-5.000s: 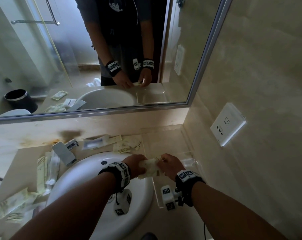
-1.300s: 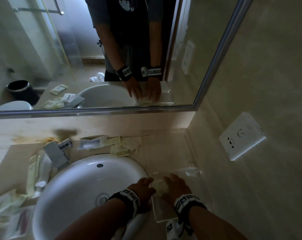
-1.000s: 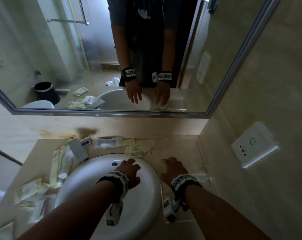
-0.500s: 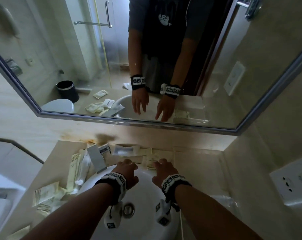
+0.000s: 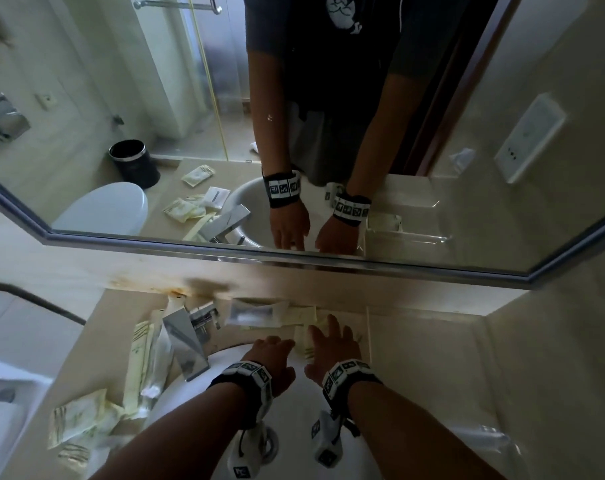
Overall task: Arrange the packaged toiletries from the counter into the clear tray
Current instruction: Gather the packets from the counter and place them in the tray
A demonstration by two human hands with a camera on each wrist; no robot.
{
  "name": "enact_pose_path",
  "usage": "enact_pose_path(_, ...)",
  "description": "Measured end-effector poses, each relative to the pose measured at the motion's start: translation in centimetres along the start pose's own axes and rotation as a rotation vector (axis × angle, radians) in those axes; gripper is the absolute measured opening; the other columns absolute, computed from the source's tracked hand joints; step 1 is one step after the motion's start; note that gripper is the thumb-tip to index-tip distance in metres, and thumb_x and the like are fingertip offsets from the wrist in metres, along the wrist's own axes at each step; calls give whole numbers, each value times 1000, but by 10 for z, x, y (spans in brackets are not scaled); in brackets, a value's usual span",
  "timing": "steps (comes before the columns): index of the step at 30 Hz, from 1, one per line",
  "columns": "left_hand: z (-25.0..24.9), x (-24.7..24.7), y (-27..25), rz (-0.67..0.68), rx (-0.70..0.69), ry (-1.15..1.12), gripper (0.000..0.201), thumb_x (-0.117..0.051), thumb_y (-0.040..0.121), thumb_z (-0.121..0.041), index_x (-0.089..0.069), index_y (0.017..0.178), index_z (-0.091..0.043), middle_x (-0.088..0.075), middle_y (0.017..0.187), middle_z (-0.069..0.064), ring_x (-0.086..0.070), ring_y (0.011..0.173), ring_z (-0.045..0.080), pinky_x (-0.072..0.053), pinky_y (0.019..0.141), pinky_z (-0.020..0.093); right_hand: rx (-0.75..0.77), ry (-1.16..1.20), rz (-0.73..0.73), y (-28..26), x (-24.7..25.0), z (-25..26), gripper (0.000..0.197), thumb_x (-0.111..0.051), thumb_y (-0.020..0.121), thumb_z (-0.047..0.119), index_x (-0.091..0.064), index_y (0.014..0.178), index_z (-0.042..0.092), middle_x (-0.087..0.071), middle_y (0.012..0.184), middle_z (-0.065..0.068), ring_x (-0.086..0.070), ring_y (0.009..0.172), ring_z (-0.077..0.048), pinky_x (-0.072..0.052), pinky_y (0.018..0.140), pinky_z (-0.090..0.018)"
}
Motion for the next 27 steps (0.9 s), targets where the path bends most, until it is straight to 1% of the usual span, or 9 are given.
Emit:
enact_pose_path(3, -3, -7, 9, 38, -13, -1, 68, -47, 91, -42, -24, 153, -25, -32, 154, 6, -30, 140, 31, -34, 112, 43, -96, 44, 93, 10, -7, -6, 94, -61, 83, 53, 3, 152, 44, 25, 161, -8, 6, 146, -49, -11, 117, -62)
enact_pose_path(6, -2, -13, 16, 58, -19, 4, 70, -47, 91, -44, -22, 153, -23, -30, 154, 7, -28, 141, 31, -31, 114, 44, -130, 93, 141, 15, -12, -9, 95, -61, 82, 56, 4, 150, 48, 22, 162, -9, 8, 146, -49, -12, 115, -64)
enact_pose_path(8, -1, -16, 19, 62, -14, -1, 70, -47, 91, -45, -22, 152, -23, -30, 154, 6, -28, 141, 32, -32, 113, 44, -120, 87, 127, 17, -15, -7, 90, -59, 83, 55, 1, 150, 48, 15, 162, -7, 5, 146, -48, -15, 114, -62)
enact_pose_path(13, -3, -14, 23, 47, -2, -23, 68, -49, 89, -44, -25, 151, -26, -37, 151, 6, -33, 137, 32, -35, 110, 43, -3, 81, -12, 18, -23, 4, 63, -53, 86, 44, -25, 142, 43, -20, 150, -5, -23, 135, -41, -36, 103, -55)
enact_pose_path(15, -4, -13, 24, 37, 6, -47, 68, -51, 89, -43, -27, 150, -27, -38, 150, 6, -33, 137, 31, -36, 110, 42, 10, 108, -38, 19, -23, 3, 53, -50, 90, 39, -32, 140, 41, -26, 147, -5, -28, 132, -38, -39, 100, -54)
enact_pose_path(17, -4, -13, 25, 28, 11, -57, 67, -51, 89, -42, -28, 150, -28, -39, 149, 5, -35, 136, 31, -37, 109, 42, 36, 109, -23, 20, -19, 1, 50, -47, 94, 37, -35, 142, 39, -28, 148, -5, -30, 132, -37, -40, 102, -53)
enact_pose_path(21, -5, -11, 22, 24, 22, -57, 66, -50, 89, -41, -29, 150, -28, -39, 149, 4, -35, 136, 30, -38, 108, 42, 94, 53, 33, 20, -14, -2, 56, -54, 96, 35, -36, 149, 28, -30, 152, -10, -32, 135, -38, -35, 111, -48)
enact_pose_path(23, -6, -11, 21, 30, 25, -59, 66, -50, 89, -41, -27, 150, -28, -38, 150, 4, -34, 136, 31, -38, 108, 42, 81, 88, 6, 19, -12, -3, 49, -53, 97, 30, -43, 145, 23, -37, 147, -11, -39, 132, -36, -39, 108, -45)
enact_pose_path(27, -5, -12, 20, 34, 38, -60, 66, -49, 89, -42, -26, 150, -30, -38, 150, 4, -35, 136, 30, -38, 109, 42, 58, 206, -137, 13, -4, -5, 29, -49, 98, 22, -60, 124, 16, -55, 130, -8, -56, 116, -28, -46, 96, -35)
Point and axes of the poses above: each hand's wrist, its own y-axis towards the middle knuckle, its own x-axis out of the back of the hand, z = x × y, the point moved 7 cm from there along y, towards the middle knuckle
